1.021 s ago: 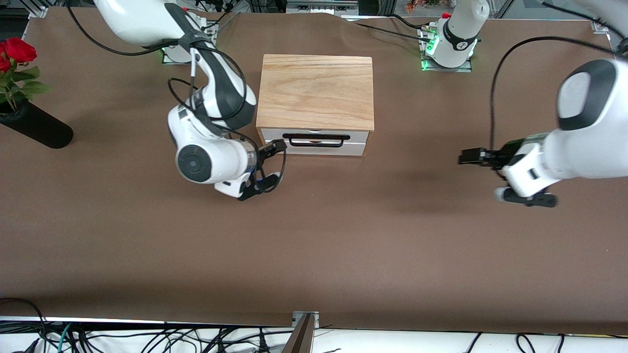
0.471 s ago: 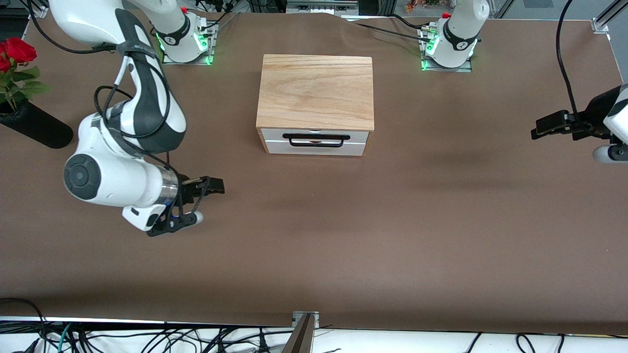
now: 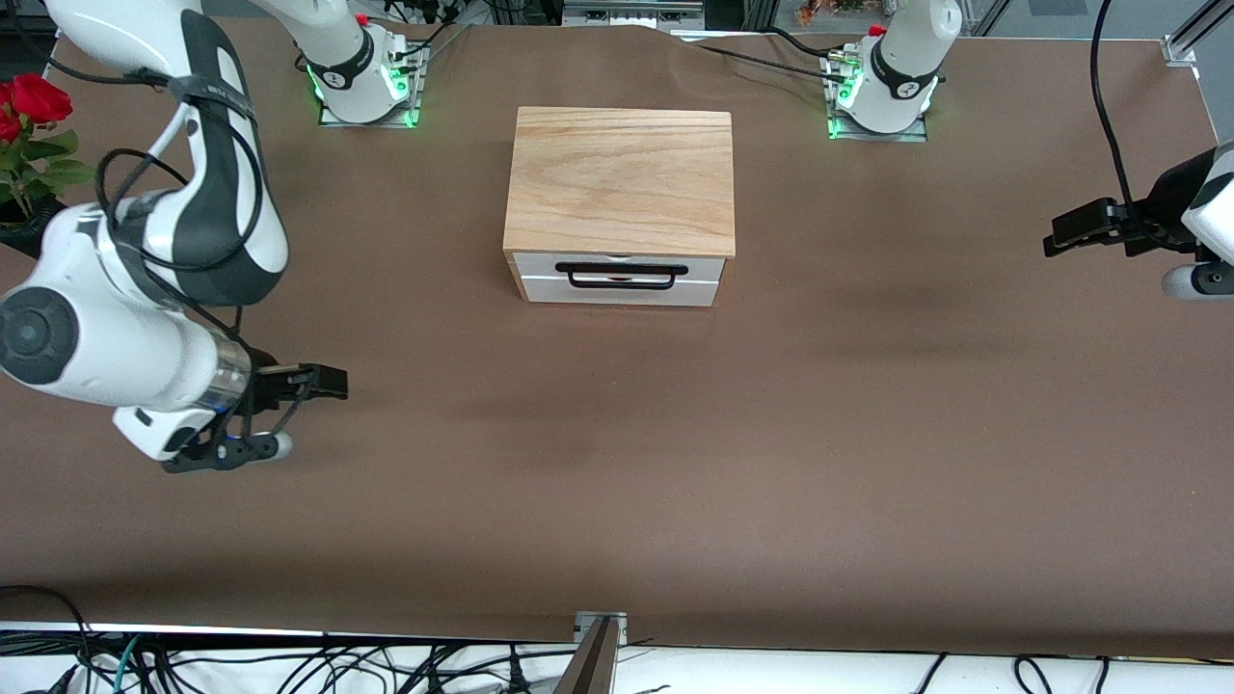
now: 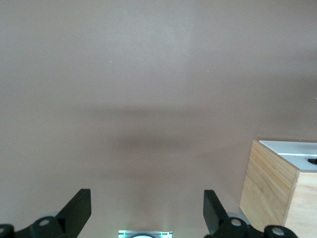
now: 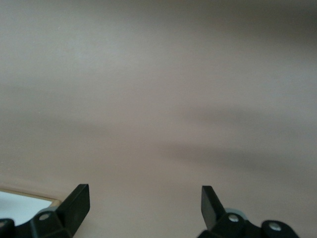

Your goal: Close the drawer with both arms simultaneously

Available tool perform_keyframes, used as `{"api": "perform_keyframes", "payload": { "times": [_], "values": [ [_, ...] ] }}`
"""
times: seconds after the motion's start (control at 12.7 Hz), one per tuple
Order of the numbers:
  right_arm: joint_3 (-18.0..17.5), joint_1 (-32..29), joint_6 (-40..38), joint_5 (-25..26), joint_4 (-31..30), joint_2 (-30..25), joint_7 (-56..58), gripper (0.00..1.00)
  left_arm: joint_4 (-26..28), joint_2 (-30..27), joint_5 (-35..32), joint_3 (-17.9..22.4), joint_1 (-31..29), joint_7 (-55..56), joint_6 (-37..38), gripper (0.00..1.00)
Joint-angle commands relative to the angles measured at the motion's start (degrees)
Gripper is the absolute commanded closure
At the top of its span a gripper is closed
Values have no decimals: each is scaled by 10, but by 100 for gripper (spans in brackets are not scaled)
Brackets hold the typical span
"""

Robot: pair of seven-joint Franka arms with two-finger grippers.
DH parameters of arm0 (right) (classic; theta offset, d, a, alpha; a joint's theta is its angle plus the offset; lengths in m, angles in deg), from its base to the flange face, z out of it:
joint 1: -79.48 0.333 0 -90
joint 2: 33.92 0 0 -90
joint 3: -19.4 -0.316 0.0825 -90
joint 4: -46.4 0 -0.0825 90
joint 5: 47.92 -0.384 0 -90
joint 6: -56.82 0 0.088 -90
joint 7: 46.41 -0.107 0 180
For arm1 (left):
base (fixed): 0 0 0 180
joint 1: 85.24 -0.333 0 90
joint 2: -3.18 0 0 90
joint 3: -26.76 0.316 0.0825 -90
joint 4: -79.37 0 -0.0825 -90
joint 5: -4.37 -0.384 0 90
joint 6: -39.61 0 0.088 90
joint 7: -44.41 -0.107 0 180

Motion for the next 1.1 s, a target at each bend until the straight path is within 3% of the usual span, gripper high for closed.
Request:
{"api": "perform_keyframes", "payload": {
  "times": [0.0, 0.16, 0.31, 0.47, 1.02],
  "values": [
    [-12, -26, 18, 47, -60, -77, 0, 0, 120, -83, -17, -2, -1, 4, -72, 0],
    [-47, -75, 47, 51, -118, -142, 0, 0, 109, -85, -54, 41, 22, -2, -79, 0],
    [-78, -107, 48, 48, -164, -197, 0, 0, 102, -85, -78, 52, 31, -4, -82, 0],
    [-79, -108, 49, 54, -195, -234, 0, 0, 100, -84, -74, 50, 30, -9, -78, 0],
    [-79, -167, 41, 66, -243, -287, -3, 0, 96, -81, -23, 51, 30, -11, -80, 0]
  ]
}}
